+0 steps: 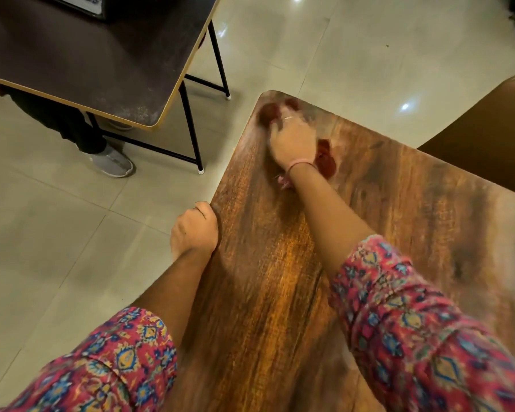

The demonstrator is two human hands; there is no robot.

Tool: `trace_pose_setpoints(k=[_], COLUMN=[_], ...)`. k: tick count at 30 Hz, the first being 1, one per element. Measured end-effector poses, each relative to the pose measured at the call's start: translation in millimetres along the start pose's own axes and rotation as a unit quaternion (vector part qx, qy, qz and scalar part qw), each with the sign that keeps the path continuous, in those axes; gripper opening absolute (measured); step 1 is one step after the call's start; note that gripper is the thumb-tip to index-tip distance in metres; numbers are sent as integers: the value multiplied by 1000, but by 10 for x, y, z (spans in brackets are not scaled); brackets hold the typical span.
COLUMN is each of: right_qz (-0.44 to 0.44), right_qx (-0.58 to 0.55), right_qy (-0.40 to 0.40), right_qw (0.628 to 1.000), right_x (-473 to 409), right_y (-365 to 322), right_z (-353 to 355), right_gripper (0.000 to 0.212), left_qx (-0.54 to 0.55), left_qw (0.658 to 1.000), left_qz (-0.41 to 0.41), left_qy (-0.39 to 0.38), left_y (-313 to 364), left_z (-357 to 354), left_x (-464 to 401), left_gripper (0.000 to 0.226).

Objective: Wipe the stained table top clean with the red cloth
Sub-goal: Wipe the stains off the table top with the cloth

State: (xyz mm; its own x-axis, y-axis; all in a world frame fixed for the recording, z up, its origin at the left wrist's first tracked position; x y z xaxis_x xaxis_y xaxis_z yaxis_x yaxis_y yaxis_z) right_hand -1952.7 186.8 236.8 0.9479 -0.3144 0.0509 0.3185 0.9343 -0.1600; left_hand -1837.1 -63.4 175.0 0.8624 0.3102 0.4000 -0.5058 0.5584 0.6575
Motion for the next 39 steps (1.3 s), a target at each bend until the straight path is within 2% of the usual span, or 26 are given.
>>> trace_pose_setpoints(k=[3, 5, 6, 8, 10, 12, 14, 16, 19, 21, 23, 25, 27, 29, 31, 33, 37, 39], right_qz=[162, 237, 245, 170, 19, -125, -186, -121, 109, 217, 258, 199, 50, -93, -156, -154, -39, -10], right_qx=[9, 17, 15, 5, 0, -19, -22, -24, -13, 19, 27, 29, 27, 17, 17, 29, 43, 59], right_qy=[8, 5, 0, 12, 24, 22, 32, 46, 26, 9, 7, 27, 47, 51, 54, 60, 57, 64], right_qw=[987, 971, 969, 985, 1000, 992, 982, 991, 994, 976, 966, 979, 997, 994, 986, 986, 997, 996], right_x=[592, 895, 926, 714, 396, 211, 200, 365, 1060, 1462, 1446, 1098, 649, 389, 331, 467, 1228, 1657], right_y=[-444, -331, -178, 316, 931, 1373, 1386, 972, 137, 11, 172, 497, 931, 1249, 1285, 1110, 639, 586], right_z=[-67, -69, -46, 52, 170, 215, 205, 151, -24, -79, -31, 39, 124, 161, 144, 121, 16, -17], right_gripper=[50, 49, 49, 48, 49, 50, 50, 49, 47, 47, 47, 47, 49, 50, 52, 52, 51, 50], left_qx=[-3, -2, 0, -1, -3, -4, -6, -2, -1, -2, -4, -2, -1, -2, -3, -4, -12, -11], left_qw=[1000, 1000, 1000, 1000, 1000, 1000, 1000, 1000, 1000, 1000, 1000, 1000, 1000, 1000, 999, 999, 999, 999], left_qz=[-6, -9, -12, -15, -16, -16, -12, -13, -10, -11, -15, -14, -15, -17, -16, -14, -21, -20], left_qy=[-2, 2, 3, 5, 9, 14, 20, 20, 20, 21, 19, 22, 24, 25, 27, 30, 35, 36], left_y=[0, 5, 16, 20, 4, -6, -15, -8, 13, 19, 31, 24, 22, 11, 3, -5, 14, 19], left_z=[3, 10, 10, 4, 2, 11, 26, 35, 39, 44, 40, 32, 27, 22, 25, 29, 39, 47], left_x=[-8, -7, -9, -16, -16, -10, 2, 17, 33, 43, 43, 34, 29, 20, 4, -6, -1, -3], left_gripper=[54, 54, 54, 54, 55, 55, 55, 54, 54, 54, 55, 55, 55, 55, 55, 54, 54, 54])
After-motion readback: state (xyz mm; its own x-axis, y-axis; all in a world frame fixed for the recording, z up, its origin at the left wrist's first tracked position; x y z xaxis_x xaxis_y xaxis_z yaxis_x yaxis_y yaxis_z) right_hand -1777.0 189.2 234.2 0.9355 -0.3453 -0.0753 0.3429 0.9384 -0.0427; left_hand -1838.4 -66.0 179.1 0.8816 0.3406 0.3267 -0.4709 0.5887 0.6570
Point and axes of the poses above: each hand's wrist, its own x-axis away from the middle knuckle, its own z-axis out of the back of the hand, y = z × x, the point moved 10 cm from there along -x, towards the middle knuckle, and after that the axes turned 12 degrees about x, right-handed, at the moved point
